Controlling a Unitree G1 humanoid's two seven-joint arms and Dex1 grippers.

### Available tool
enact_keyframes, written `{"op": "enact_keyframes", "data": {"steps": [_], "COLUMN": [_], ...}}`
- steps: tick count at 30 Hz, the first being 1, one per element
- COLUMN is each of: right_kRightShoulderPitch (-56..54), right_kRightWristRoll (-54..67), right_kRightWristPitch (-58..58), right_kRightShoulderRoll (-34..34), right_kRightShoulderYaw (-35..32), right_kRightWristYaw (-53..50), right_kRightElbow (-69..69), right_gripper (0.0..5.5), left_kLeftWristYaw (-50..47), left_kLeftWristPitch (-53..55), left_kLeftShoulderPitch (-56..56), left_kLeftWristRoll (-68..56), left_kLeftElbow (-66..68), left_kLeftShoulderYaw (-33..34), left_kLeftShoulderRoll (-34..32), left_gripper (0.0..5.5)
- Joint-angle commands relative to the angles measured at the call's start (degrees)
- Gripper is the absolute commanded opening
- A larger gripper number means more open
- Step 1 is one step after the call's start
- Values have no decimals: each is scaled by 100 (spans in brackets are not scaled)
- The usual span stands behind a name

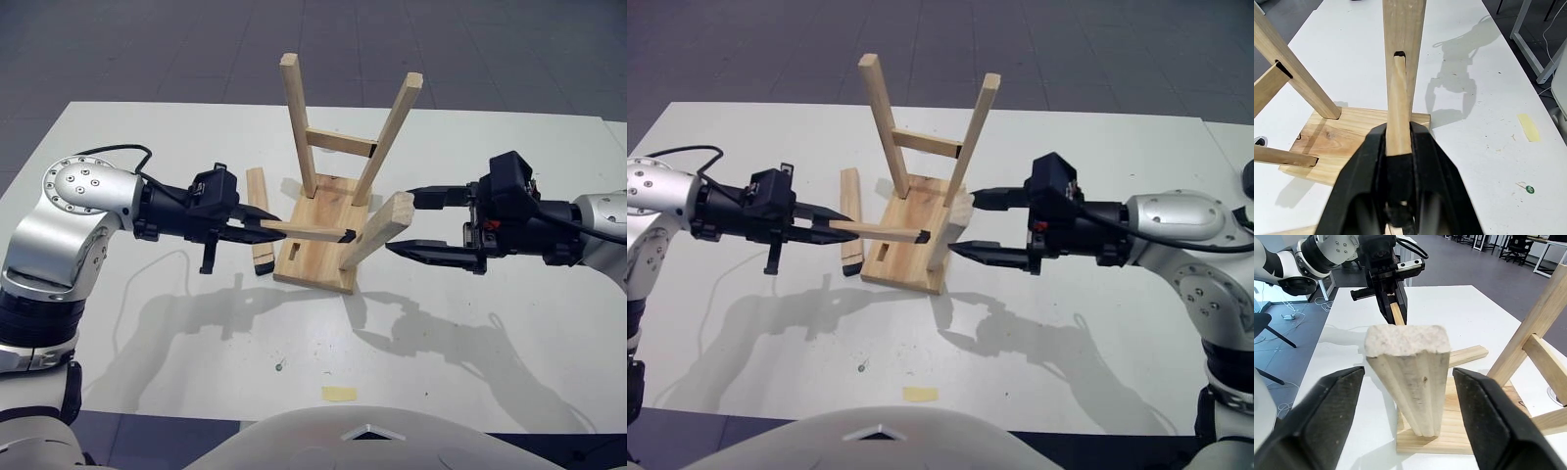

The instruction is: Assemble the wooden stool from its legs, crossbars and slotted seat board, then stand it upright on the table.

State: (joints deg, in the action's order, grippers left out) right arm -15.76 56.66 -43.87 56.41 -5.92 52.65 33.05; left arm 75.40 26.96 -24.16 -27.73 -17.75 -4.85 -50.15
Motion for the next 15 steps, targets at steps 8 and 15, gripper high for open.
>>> {"op": "enact_keyframes", "data": {"steps": [8, 15], "right_kRightShoulderPitch": [-91, -18], "right_kRightWristRoll": [-194, -331], "right_kRightWristPitch": [-88, -30], "right_kRightShoulderRoll": [-249, -158], "right_kRightShoulderYaw": [105, 151], "right_kRightWristYaw": [-169, 105], "right_kRightElbow": [71, -33], "right_gripper": [211, 210], "left_kLeftWristYaw": [-74, -157], "left_kLeftWristPitch": [-102, -98], "left_kLeftShoulderPitch": [-20, -13], "left_kLeftWristRoll": [227, 234], "left_kLeftElbow": [10, -6], "left_kLeftShoulderYaw": [-360, -446], "left_kLeftShoulderRoll": [183, 282], "left_gripper": [43, 43]}}
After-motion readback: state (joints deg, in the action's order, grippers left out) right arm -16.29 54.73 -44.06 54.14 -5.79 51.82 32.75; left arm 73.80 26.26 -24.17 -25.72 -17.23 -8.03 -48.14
